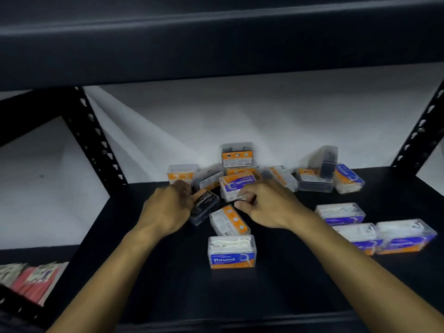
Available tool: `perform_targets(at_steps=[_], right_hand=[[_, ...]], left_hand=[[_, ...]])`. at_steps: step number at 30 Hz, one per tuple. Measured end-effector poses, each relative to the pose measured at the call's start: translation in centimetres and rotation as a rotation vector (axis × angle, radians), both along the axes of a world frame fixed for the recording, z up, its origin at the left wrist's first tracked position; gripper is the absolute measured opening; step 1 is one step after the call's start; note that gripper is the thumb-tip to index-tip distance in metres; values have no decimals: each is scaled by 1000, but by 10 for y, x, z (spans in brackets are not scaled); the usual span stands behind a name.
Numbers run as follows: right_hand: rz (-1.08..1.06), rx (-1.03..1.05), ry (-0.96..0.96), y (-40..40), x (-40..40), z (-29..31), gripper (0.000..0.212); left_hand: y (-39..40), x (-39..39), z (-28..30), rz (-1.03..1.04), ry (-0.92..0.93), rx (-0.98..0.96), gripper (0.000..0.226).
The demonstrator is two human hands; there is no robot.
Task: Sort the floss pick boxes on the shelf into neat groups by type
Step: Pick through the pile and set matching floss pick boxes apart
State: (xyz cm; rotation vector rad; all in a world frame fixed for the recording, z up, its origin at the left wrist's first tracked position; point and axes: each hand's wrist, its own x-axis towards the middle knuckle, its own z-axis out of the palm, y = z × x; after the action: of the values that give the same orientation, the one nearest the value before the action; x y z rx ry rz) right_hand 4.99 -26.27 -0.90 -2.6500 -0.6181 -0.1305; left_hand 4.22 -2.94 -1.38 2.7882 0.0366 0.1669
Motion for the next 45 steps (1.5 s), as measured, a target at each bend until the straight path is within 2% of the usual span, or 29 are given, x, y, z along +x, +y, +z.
perform_targets(at_steps=[3, 7, 11, 15, 22, 26, 30, 33, 37, 39, 42, 45], right_hand=[[-35, -132, 98, 26, 5, -6, 39], [-124, -300, 319, 46, 14, -8, 52], [-146, -405, 358, 57, 19, -9, 57], [-155, -329, 318, 59, 17, -9, 46], [-145, -223, 251, 49, 18, -1, 43], [-97, 32, 250, 38, 13, 6, 34], [-35, 583, 448, 20, 12, 9, 32], [-25, 928, 566, 10, 11, 8, 30], [14, 1368, 791, 4, 6, 9, 49], [4, 1470, 880, 3, 5, 10, 50], [-18, 1554, 951, 4, 6, 10, 51], [-62, 1607, 971, 8, 4, 13, 51]], left_hand=[[5, -2, -4, -43, 7, 71, 26], [9, 5, -13, -109, 50, 132, 33], [4, 13, -17, -139, 119, 160, 55], [-1, 23, -19, -160, 148, 188, 74], [-2, 33, -22, -173, 234, 169, 85], [1, 35, -24, -165, 221, 103, 83], [2, 32, -24, -148, 154, 25, 85], [1, 29, -22, -84, 116, -141, 89], [-1, 23, -17, 13, 92, -491, 85], [-4, 21, -12, 64, 83, -673, 75], [-10, 16, -3, 112, 59, -935, 46], [-15, 10, 3, 171, 42, -1164, 47]])
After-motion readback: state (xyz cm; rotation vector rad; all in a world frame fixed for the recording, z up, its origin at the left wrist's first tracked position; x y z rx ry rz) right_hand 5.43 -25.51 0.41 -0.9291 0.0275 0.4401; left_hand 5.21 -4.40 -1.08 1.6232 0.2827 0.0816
